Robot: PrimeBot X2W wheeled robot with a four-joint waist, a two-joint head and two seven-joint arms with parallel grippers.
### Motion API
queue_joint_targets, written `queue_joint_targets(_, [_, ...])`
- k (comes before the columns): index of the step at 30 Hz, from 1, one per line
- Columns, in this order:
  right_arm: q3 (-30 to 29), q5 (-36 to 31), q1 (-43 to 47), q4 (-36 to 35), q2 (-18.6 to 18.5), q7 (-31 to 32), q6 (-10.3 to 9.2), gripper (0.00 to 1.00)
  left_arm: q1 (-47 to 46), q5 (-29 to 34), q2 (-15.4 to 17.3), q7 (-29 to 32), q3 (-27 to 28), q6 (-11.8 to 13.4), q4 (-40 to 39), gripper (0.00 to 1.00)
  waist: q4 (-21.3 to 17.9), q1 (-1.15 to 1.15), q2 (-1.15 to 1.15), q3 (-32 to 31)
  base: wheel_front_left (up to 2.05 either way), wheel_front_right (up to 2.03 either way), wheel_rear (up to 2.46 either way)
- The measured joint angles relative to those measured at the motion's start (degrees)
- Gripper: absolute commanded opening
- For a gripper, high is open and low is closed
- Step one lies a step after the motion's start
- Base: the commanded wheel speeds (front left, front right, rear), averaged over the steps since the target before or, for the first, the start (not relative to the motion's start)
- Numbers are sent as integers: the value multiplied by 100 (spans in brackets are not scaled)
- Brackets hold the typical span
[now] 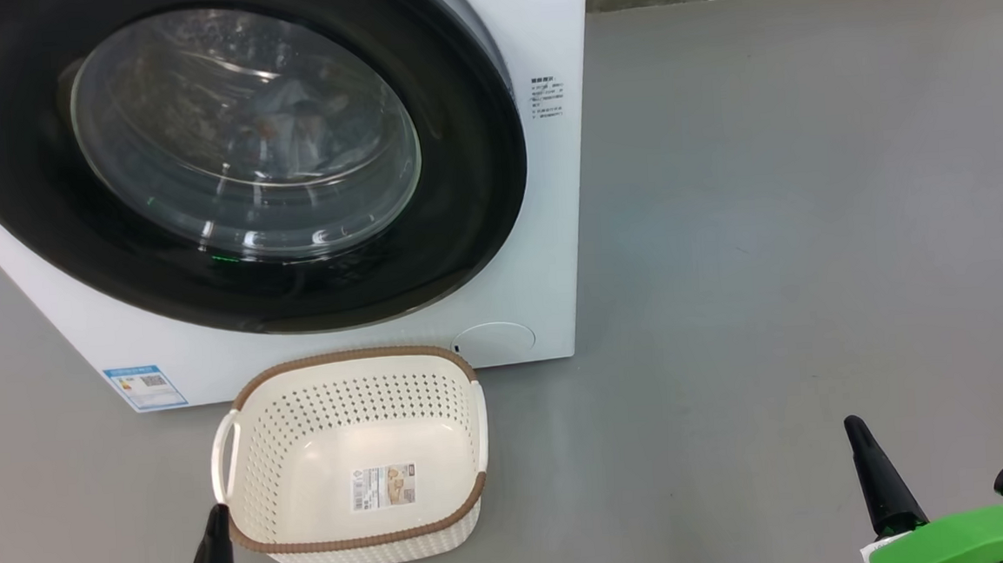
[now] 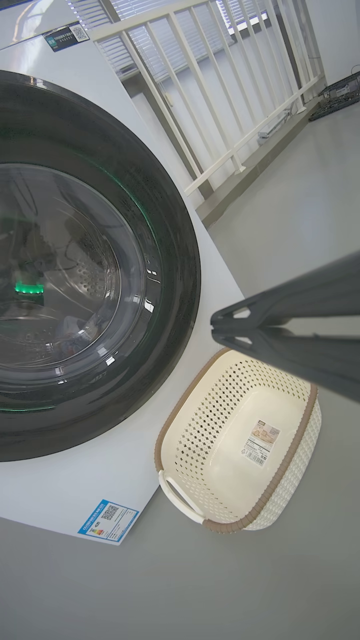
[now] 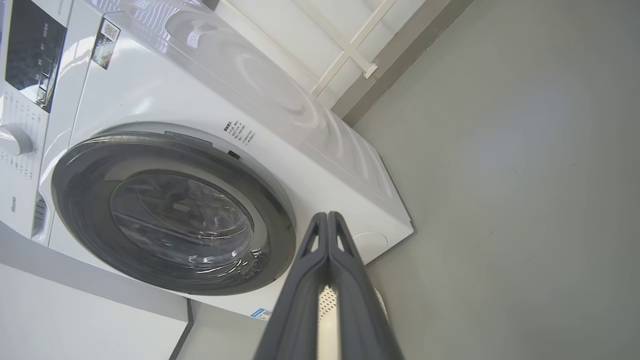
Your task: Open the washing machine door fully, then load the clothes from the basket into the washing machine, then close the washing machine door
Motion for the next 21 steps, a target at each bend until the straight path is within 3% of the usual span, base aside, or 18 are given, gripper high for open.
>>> queue_joint_targets(21, [-100, 1338, -123, 202, 1, 223, 0, 0, -137, -1372, -82, 281, 301, -152, 132, 0, -61, 0, 0, -17, 0, 0, 0])
